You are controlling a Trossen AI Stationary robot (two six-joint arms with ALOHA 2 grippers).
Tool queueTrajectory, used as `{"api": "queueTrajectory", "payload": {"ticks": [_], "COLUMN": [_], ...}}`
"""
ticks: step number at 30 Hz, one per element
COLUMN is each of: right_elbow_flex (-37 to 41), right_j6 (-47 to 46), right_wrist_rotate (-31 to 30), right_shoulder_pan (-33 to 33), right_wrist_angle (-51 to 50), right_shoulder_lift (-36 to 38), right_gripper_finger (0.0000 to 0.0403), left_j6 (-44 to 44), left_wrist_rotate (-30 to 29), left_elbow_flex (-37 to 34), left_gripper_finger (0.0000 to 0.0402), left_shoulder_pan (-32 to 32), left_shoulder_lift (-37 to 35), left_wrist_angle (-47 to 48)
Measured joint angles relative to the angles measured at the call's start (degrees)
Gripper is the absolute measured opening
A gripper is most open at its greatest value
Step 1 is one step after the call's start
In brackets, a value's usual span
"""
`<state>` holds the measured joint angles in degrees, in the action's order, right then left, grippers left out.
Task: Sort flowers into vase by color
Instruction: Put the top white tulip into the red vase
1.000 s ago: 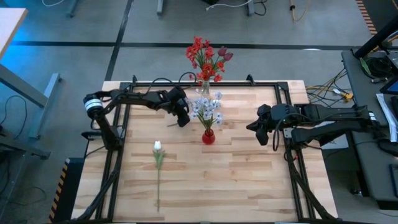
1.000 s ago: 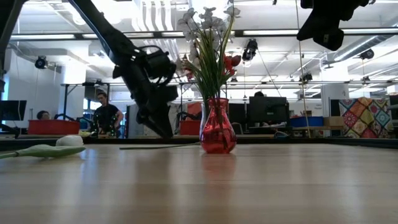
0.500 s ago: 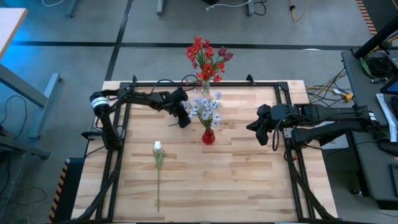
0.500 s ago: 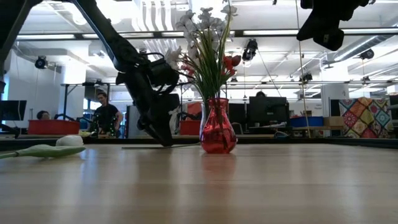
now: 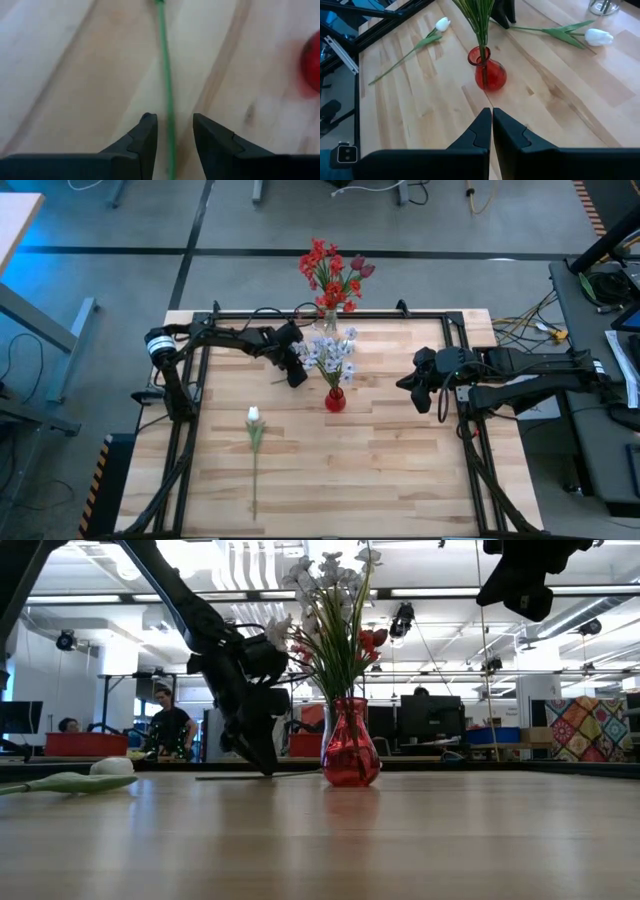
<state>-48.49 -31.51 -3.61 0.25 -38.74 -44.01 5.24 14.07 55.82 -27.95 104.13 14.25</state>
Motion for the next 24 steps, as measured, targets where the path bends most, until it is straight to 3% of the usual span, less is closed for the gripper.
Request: {"api": "queueTrajectory", "payload": {"ticks": [4, 11, 14, 19, 24], "right_elbow_flex": [0.0, 0.0, 0.0, 0.0, 0.0], "right_j6": [0.04, 0.25, 1.1, 3.09, 3.72], "right_wrist_rotate": [-0.03, -0.51, -0.58, -0.62, -0.93], "right_shoulder_pan": [0.0, 0.0, -0.02, -0.02, -0.02], "right_wrist_angle": [0.0, -0.01, 0.0, 0.17, 1.31], "right_shoulder_lift": [0.0, -0.02, -0.02, -0.02, -0.02], "right_gripper_finger": [0.0009, 0.0009, 0.0009, 0.0009, 0.0009], "left_j6": [0.13, 2.97, 4.12, 2.97, 2.82], "left_wrist_rotate": [-1.57, -11.56, -12.87, -12.4, -9.94], "left_elbow_flex": [0.04, 0.24, 0.23, 0.19, 0.02], "left_gripper_finger": [0.0116, 0.0122, 0.0098, 0.0014, 0.0003], "left_shoulder_pan": [1.45, 2.16, 2.24, 2.55, 2.71], "left_shoulder_lift": [-0.04, 1.18, 1.27, 1.25, 0.6], "left_wrist_angle": [0.16, -0.61, -0.62, -0.19, 0.25]}}
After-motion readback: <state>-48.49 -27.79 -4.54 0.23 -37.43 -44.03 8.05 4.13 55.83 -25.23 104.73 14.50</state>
